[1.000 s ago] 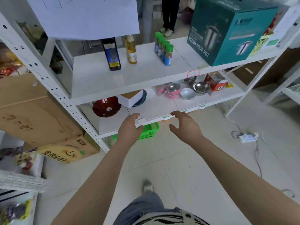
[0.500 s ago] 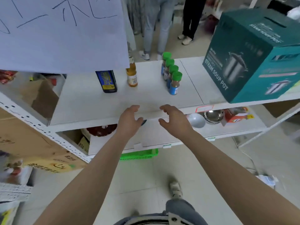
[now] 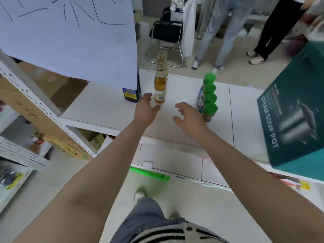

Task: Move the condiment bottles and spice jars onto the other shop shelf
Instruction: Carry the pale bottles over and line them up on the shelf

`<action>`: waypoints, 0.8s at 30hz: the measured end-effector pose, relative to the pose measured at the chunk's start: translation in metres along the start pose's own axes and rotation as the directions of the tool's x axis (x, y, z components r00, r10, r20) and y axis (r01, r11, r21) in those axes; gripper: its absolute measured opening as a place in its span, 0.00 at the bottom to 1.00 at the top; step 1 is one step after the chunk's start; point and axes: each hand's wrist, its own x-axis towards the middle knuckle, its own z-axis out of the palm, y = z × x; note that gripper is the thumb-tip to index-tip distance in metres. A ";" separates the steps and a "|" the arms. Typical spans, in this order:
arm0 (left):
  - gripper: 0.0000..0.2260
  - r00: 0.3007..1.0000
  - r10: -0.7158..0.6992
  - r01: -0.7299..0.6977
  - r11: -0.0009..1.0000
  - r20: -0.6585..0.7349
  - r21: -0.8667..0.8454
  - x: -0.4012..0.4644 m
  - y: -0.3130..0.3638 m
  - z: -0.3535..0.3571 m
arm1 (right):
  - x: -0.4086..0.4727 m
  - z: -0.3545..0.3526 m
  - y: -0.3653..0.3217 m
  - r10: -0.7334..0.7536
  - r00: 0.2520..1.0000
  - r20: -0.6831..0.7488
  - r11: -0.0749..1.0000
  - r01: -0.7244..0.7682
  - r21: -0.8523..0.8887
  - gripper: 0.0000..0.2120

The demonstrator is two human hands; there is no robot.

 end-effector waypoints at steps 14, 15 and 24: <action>0.19 0.995 -0.027 0.010 0.983 -0.097 -0.181 0.075 0.005 0.025 | 0.040 -0.001 0.022 0.041 0.997 0.063 0.999 -0.039 -0.022 0.22; 0.19 0.995 -0.035 0.017 0.982 -0.090 -0.190 0.076 0.003 0.025 | 0.041 -0.001 0.022 0.041 0.997 0.067 0.999 -0.039 -0.028 0.22; 0.26 1.000 -0.004 0.001 0.995 -0.029 -0.102 0.077 -0.006 0.029 | 0.045 0.001 0.022 0.047 0.993 0.105 0.998 -0.042 -0.049 0.21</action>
